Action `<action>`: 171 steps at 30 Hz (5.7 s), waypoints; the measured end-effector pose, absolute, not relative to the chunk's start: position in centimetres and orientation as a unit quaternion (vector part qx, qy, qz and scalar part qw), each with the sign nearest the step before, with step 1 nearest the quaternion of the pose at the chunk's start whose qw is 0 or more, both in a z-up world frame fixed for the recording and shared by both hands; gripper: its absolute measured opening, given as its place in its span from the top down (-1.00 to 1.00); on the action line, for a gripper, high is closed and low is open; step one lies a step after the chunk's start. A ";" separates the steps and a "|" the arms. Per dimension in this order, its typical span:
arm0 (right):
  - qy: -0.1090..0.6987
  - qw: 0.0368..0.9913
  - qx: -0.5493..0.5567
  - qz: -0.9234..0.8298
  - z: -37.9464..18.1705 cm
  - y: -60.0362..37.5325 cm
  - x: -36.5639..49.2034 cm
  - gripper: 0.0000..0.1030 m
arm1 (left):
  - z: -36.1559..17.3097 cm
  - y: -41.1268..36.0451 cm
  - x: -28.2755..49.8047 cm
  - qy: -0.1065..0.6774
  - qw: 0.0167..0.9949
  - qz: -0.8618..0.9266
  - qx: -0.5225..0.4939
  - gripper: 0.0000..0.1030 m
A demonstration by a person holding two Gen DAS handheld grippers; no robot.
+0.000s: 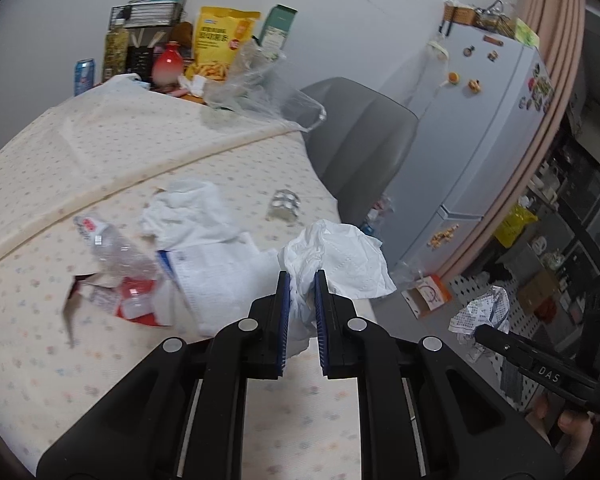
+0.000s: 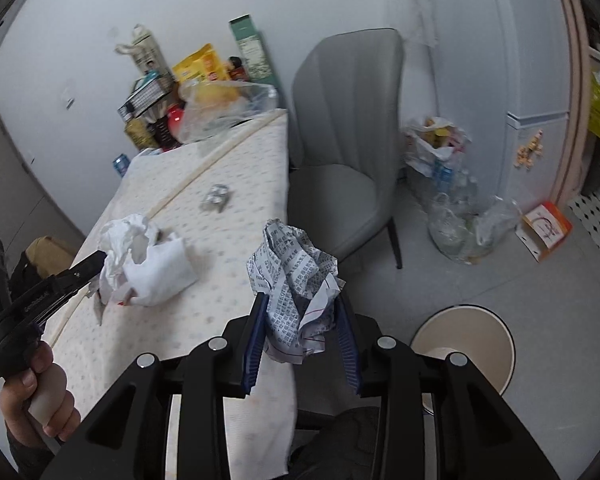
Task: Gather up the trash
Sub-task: 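Carry both items over the beige trash bin and open both tools, then move both empty tools back toward the trash on the table, then grasp the small white paper scrap with the left tool, then grasp the white printed sheet with the right tool while the left tool holds the scrap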
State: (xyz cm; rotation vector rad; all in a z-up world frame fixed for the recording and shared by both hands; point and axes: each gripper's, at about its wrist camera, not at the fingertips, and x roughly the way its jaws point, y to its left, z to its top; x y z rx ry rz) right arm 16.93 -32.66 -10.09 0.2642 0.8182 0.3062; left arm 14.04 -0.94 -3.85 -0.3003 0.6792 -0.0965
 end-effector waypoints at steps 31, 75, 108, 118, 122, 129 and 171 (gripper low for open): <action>0.456 0.847 0.272 -0.002 -26.5 -49.8 20.7 -0.40 | -10.6 -19.9 23.1 0.445 0.881 -0.150 -0.059 0.76; 0.343 0.915 0.212 -0.019 -12.8 -46.8 13.2 -0.85 | -2.4 -12.5 18.0 0.350 0.924 -0.073 -0.139 -0.89; 0.324 0.917 0.123 0.198 -7.9 -29.7 13.0 -0.85 | -3.7 5.0 9.4 0.295 0.933 -0.012 -0.203 -0.88; 0.340 0.906 0.119 0.224 -8.7 -26.7 13.6 -0.83 | -6.2 10.8 8.3 0.314 0.920 0.040 -0.231 -0.79; 0.353 0.897 0.119 0.237 -9.3 -25.8 14.0 -0.74 | -7.6 12.3 8.7 0.331 0.913 0.058 -0.234 -0.71; 0.362 0.893 0.118 0.239 -9.9 -25.4 14.3 -0.70 | -9.8 13.9 9.9 0.354 0.902 0.086 -0.231 -0.44; 0.419 0.862 -0.062 0.280 -14.1 -10.0 21.8 0.62 | -8.6 15.3 8.0 0.349 0.899 0.123 -0.233 0.89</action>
